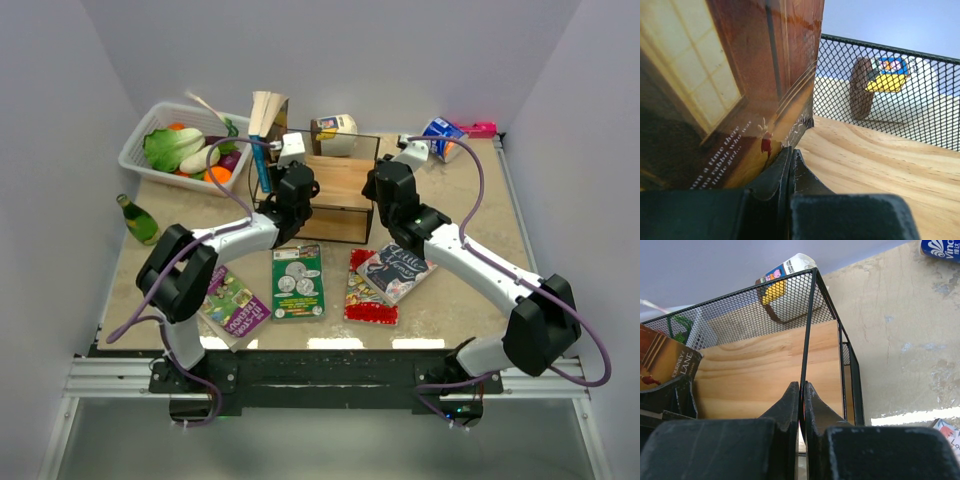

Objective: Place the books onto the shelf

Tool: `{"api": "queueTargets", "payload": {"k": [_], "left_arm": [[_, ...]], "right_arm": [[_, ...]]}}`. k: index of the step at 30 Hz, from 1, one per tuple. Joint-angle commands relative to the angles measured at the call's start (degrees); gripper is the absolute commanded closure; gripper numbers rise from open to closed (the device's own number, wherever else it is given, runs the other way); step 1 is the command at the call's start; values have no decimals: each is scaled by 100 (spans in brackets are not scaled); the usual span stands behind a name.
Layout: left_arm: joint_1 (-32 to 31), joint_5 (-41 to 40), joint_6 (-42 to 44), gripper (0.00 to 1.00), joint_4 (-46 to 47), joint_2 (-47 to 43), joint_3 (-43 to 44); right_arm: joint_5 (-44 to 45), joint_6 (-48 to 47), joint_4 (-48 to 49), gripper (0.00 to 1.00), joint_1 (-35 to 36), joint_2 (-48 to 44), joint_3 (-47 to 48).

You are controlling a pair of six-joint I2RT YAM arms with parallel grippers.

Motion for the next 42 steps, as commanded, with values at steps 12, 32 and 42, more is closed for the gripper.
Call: {"api": "queueTargets", "payload": {"k": [12,32,42], "left_arm": [[89,413,-496,93,-24,-657,-178],[-430,695,-356,86,64,-886,-266],[-649,651,-347,86,20,-1316,-397]], "right_arm": [[-267,202,-293,100,46,172,-139],[-355,96,-354,38,55,-144,-51],[-320,88,-731,15,64,-645,160]]}}
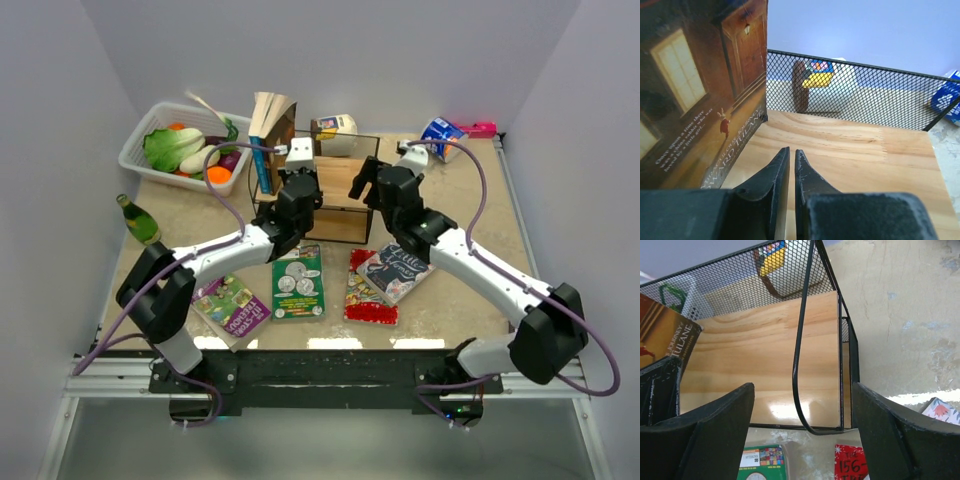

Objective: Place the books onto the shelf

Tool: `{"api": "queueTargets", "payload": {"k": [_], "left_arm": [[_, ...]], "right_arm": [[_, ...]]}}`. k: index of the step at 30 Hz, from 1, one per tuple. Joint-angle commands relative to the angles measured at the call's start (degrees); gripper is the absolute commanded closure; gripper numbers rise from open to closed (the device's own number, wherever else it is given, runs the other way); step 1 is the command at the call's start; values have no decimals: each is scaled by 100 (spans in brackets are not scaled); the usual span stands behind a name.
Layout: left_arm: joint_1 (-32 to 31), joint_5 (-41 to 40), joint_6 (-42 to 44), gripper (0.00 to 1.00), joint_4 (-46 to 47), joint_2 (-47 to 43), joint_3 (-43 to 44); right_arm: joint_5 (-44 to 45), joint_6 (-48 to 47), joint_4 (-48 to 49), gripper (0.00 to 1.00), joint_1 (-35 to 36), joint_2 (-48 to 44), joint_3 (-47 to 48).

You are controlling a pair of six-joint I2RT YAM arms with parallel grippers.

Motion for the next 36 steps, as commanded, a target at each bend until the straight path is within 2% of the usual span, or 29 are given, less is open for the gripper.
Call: {"api": "queueTargets", "payload": {"k": [1,5,9,12,19,21,22,23,24,25,27,28,30,36], "left_arm": [[-114,-116,-37,86,186,-519,-79],[-315,-160,-19,86,55,-905,-158],[-649,-187,-80,86,-226,-1572,-420],[-940,-3,-378,86,-735,-2072,-657],[-1660,1367,-1643,86,-2201,-2927,-1633],[-1801,1718,-1942,86,-2476,-3085,-2071],[-1810,2199,-2231,86,-2477,-3138,-2265],[-1810,2465,-2329,85,-2390,-3191,-2467],[-1819,2676,-2400,84,-2232,-3296,-2922],[-1819,3044,-2531,83,-1770,-3331,-3152],[-1819,3275,-2602,81,-1441,-3402,-3574],[-1810,3363,-2690,80,-1327,-3411,-3629],[-1819,3407,-2717,79,-1203,-3402,-3621],[-1819,3434,-2682,79,-1316,-3569,-3542]], "right_arm": [[-14,9,-225,14,40,-481,280],[-22,-9,-524,11,40,-868,342],[-22,52,-814,12,40,-1639,53],[-189,192,-910,18,40,-2089,-412],[-444,431,-1455,43,57,-3029,-1397],[-567,448,-1543,47,49,-3162,-1766],[-620,501,-1605,47,49,-3215,-1889],[-629,605,-1675,46,57,-3302,-2143],[-629,902,-1806,38,58,-3329,-2276],[-699,1105,-1894,32,49,-3356,-2399],[-944,1719,-2001,21,49,-3522,-2776],[-1050,1905,-1975,11,57,-3636,-2900],[-1340,2588,-1905,1,58,-3934,-3295],[-1534,3944,-2149,1,57,-4542,-3911]]}}
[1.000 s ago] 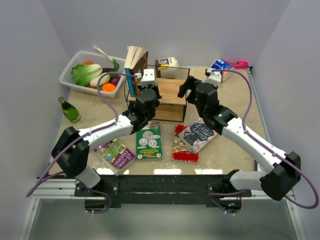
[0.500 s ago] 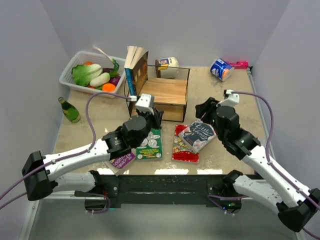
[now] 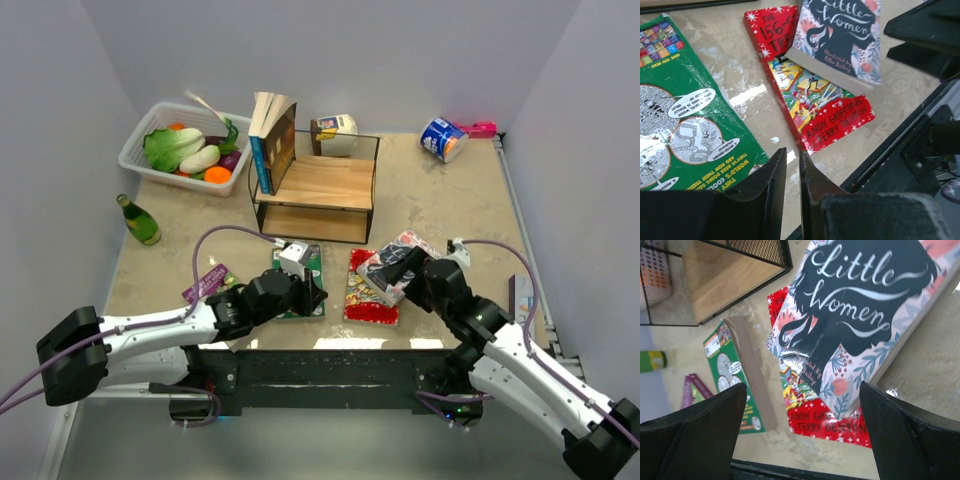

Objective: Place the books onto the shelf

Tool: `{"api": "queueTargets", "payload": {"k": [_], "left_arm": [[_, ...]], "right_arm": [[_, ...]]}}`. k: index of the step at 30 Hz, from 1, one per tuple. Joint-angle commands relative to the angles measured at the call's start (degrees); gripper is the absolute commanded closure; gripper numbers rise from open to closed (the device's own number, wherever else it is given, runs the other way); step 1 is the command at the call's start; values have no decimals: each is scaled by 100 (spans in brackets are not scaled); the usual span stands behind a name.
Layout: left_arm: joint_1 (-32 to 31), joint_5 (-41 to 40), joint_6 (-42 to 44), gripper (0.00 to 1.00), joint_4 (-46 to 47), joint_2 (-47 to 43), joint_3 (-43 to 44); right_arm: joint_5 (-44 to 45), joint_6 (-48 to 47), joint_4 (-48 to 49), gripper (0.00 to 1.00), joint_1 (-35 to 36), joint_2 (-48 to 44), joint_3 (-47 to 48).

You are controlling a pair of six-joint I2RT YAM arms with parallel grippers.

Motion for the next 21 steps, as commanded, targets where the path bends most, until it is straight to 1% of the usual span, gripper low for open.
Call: {"api": "queueTargets", "payload": {"k": [1,8,13,17,20,21], "left_arm": [[1,208,-138,79,314,-317,183],[2,50,-296,78,252,-826,-159],[2,85,-384,78,261,-836,-248],[-7,173,-402,78,357,-678,-248],[-7,234,-428,78,375,-590,-213],[1,243,-437,78,375,-581,-213]], "right_arm": [[-220,1378,-181,1,18,-435,-248],[-335,2151,-725,1,18,-1191,-899],[-195,2433,-867,1,18,-1578,-1294],[60,2521,-342,1,27,-1658,-1558],[175,2574,299,1,18,-1352,-1795],[175,2626,468,1,18,-1107,-1830]]}}
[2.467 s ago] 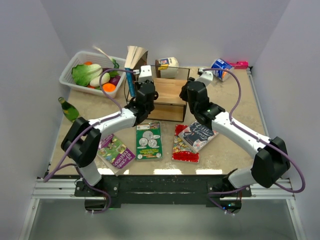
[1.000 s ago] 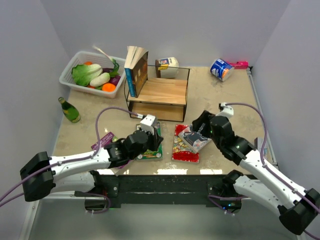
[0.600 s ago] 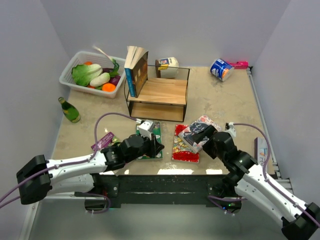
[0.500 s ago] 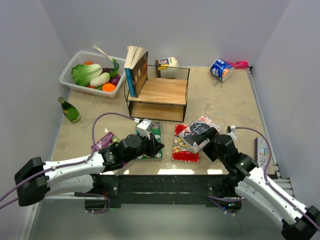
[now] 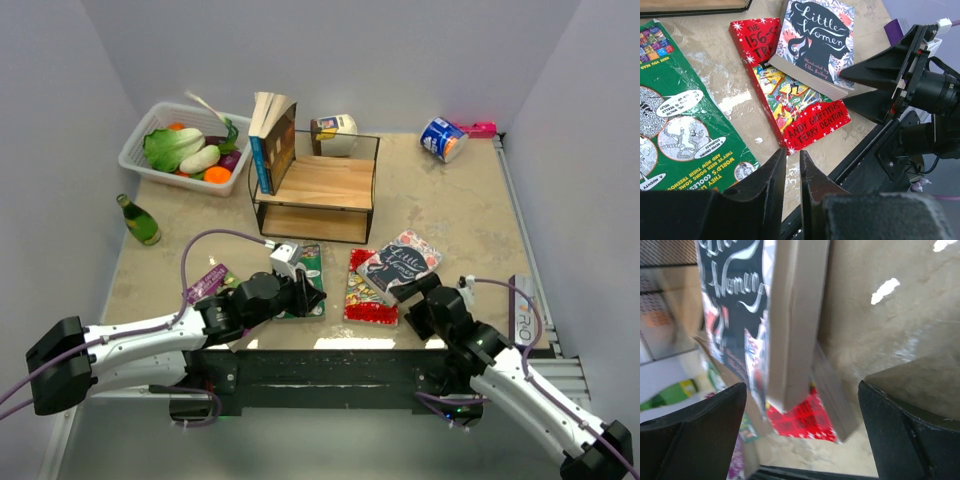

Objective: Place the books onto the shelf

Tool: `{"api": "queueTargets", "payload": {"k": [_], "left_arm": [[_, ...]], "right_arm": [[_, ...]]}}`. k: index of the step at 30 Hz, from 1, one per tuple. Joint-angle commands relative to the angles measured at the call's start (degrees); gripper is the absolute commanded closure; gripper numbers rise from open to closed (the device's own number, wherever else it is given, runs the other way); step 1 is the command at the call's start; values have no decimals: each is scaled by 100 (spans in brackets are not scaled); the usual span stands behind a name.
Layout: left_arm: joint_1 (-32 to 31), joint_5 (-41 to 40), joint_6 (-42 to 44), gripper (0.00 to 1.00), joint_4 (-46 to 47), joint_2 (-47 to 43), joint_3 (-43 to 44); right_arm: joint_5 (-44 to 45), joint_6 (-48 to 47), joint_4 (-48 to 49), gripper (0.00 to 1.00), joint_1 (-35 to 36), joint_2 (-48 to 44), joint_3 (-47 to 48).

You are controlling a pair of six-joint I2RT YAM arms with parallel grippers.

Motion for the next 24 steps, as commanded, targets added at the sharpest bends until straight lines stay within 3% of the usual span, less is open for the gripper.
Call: {"api": "queueTargets", "payload": {"k": [1,5,10,12,14,15,16,21,22,24], "left_arm": [[-7,103,-135,78,285,71,26],[1,86,-205,78,391,1,-88],[2,42,-285,78,488,-70,-220],[2,33,-285,78,488,-44,-212],[-7,42,-302,78,488,18,-194],[-7,42,-302,78,505,44,-194],[-7,42,-302,78,523,88,-177],[-7,86,-355,78,575,194,-168],[-7,86,-364,78,567,185,-176],[-7,33,-390,78,497,150,-185]], "right_arm": [[354,286,1056,1,12,585,-287],[477,400,1969,1,20,771,-595],[916,348,2385,1,20,157,-903],[1056,181,2289,10,20,103,-869],[1110,-29,2114,22,12,138,-737],[1127,-109,2069,40,20,155,-693],[1171,-171,2034,50,20,173,-614],[1233,-557,1928,86,20,375,-447],[1233,-628,1937,100,20,401,-377],[1215,-908,1858,100,20,454,-210]]}}
